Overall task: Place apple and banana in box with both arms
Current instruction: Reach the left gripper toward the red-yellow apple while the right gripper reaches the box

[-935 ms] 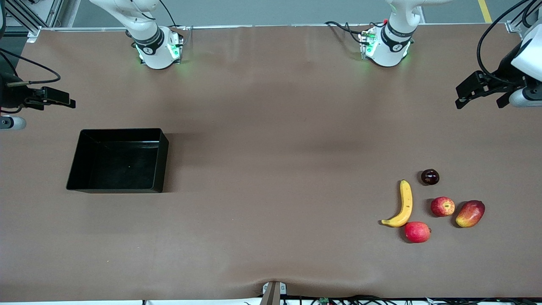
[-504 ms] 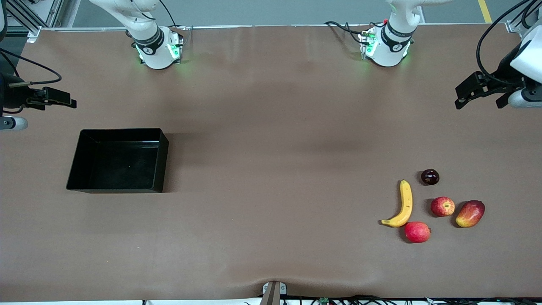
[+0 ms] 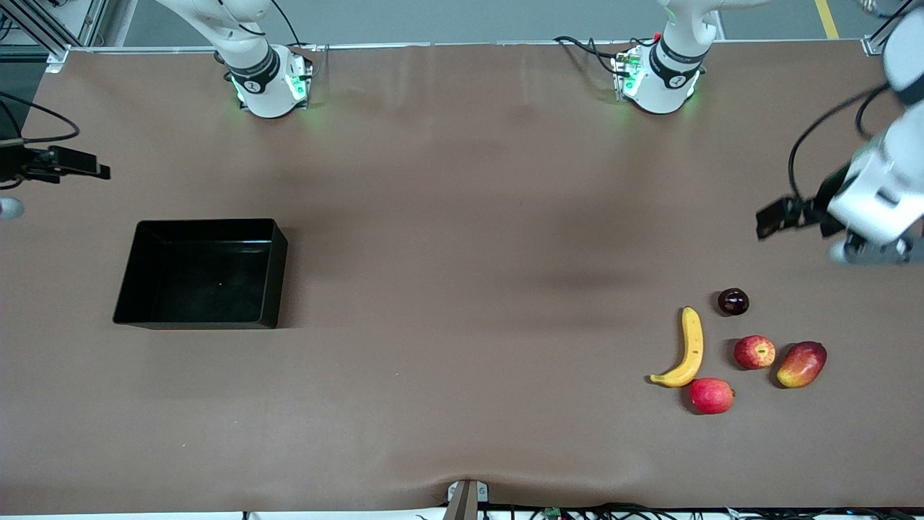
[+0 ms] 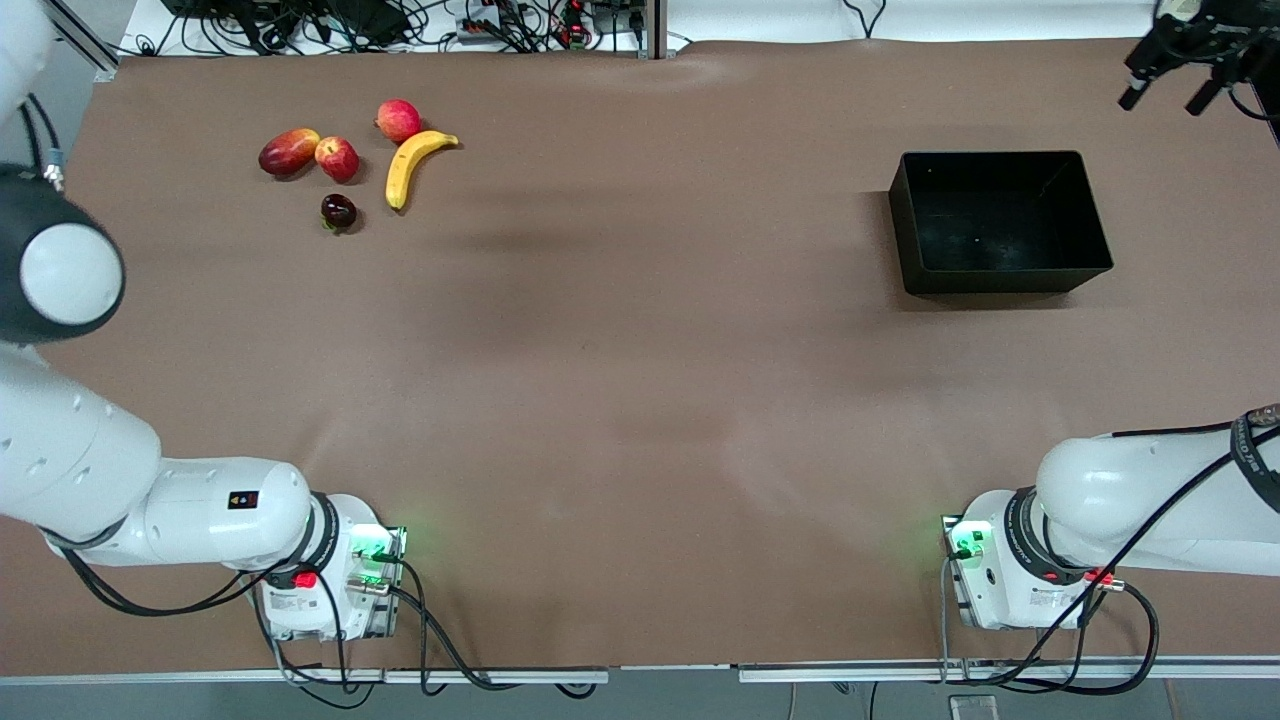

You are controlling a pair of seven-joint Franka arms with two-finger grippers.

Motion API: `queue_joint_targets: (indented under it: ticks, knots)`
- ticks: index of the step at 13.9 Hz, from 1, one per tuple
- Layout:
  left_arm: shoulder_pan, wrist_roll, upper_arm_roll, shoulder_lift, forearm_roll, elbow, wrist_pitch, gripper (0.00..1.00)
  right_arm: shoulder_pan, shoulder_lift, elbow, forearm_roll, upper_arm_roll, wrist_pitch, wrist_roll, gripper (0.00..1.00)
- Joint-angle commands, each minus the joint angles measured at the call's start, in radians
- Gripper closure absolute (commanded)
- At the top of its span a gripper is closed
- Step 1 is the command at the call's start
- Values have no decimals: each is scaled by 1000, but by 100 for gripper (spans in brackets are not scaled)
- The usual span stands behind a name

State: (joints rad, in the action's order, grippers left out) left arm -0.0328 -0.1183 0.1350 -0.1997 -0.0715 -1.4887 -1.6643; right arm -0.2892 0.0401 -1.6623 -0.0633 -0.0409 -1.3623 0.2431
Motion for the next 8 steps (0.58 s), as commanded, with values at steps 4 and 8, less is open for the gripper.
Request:
queue_joint_targets:
  ticks: [4, 8]
  knots:
    - [-74, 70, 3, -196, -77, 39, -188, 0, -82, 70, 6, -7, -11, -32, 2, 0]
    - [-147, 224, 3, -315, -77, 38, -330, 0, -111, 112, 7, -12, -13, -211, 22, 0]
